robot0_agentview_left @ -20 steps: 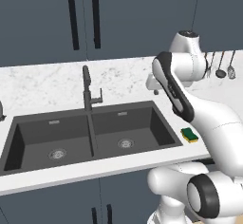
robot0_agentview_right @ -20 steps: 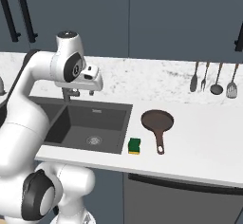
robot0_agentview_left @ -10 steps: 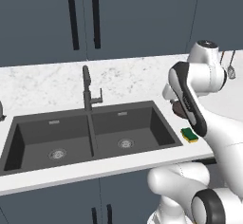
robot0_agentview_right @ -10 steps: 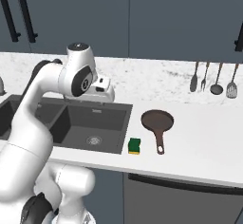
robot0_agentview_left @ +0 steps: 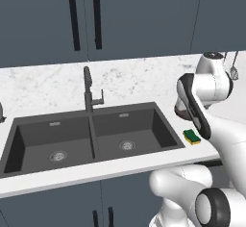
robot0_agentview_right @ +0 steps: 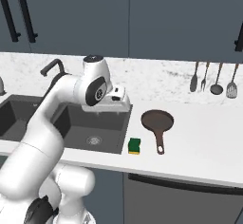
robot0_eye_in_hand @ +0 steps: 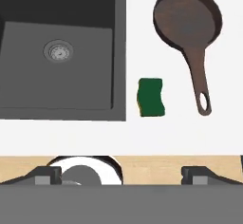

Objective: Pick the pan and sponge and place them into the sink. Then turn on the water.

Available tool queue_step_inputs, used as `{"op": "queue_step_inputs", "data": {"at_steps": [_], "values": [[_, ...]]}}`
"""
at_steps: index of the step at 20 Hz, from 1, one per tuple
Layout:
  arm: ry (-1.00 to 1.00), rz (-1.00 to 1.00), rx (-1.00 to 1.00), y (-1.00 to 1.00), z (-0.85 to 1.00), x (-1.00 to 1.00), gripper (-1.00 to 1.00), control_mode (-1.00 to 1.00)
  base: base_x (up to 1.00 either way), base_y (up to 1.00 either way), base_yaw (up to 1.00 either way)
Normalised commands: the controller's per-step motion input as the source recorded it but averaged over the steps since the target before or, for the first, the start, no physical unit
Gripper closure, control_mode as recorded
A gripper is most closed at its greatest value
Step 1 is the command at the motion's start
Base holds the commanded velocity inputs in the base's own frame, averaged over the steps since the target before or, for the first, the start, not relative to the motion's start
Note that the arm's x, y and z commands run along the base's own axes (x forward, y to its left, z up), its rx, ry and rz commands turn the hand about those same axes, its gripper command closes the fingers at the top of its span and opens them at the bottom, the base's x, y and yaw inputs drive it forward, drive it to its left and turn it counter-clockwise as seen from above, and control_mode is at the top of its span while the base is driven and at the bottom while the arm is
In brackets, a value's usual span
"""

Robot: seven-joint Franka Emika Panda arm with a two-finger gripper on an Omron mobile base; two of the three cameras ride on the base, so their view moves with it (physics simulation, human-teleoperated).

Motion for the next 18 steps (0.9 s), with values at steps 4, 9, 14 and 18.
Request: {"op": "queue_step_inputs", "data": {"at_steps": [4, 9, 14, 18], "values": [[0.10, 0.00, -0.03, -0.20, -0.63, 0.37, -1.00, -1.00, 0.00, 0.00, 0.00], [0.14, 0.00, 0.07, -0.35, -0.67, 0.35, -1.00, -1.00, 0.00, 0.00, 0.00], [0.01, 0.00, 0.08, -0.28, -0.69, 0.05, -1.00, -1.00, 0.00, 0.00, 0.00], [0.00, 0.00, 0.02, -0.05, -0.36, 0.24, -1.00, -1.00, 0.00, 0.00, 0.00]]}}
